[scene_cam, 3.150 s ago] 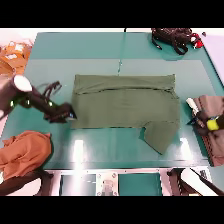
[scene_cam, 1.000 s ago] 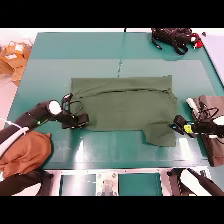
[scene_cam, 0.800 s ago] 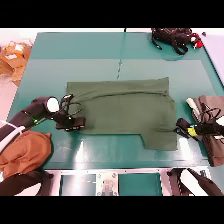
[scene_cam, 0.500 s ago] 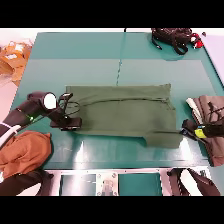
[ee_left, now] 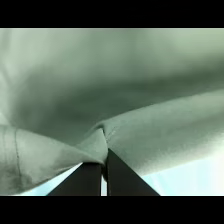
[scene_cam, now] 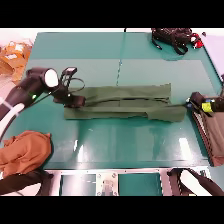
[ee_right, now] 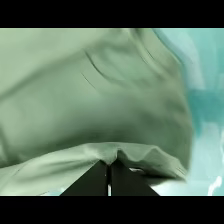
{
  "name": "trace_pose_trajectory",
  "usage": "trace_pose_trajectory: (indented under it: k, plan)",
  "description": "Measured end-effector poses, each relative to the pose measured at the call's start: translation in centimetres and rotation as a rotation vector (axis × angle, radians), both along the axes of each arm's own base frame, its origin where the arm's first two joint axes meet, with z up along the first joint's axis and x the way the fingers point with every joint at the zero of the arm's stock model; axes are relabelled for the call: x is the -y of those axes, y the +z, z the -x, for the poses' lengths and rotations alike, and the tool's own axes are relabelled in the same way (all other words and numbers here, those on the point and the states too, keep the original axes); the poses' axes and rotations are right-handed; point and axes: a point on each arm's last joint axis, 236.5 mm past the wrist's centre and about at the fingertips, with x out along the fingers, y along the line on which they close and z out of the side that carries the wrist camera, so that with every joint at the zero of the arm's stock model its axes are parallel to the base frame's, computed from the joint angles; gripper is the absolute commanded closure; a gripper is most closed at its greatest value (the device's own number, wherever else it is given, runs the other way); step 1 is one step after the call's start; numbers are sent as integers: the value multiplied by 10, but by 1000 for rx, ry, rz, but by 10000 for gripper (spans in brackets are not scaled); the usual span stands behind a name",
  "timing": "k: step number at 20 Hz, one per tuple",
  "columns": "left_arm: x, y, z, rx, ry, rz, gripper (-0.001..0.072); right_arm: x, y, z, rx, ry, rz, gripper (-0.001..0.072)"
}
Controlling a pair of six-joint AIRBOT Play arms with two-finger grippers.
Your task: Fold the shirts.
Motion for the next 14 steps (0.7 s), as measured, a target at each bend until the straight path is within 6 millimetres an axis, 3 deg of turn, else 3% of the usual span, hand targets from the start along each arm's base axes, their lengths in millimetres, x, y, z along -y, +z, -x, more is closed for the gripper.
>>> trace_pose_trajectory:
  k: [5,9,10,11,12,14]
  plan:
    - [11,-9,-63,41,-22,-40,684,-2,-24,-72,21,37,-13,692]
    - [2,-28,-94,42,-10,-93,683,5,-51,-117,5,43,-21,691]
    - [-4,-34,-99,35,12,-97,537,6,-59,-126,-2,44,-26,691]
    - [-9,-37,-105,34,34,-95,223,7,-65,-133,-8,45,-27,688]
    - [-17,-39,-111,37,59,-93,18,10,-70,-139,-9,43,-26,622]
    - [-22,-40,-125,61,105,-56,-12,15,-75,-150,0,38,-18,436]
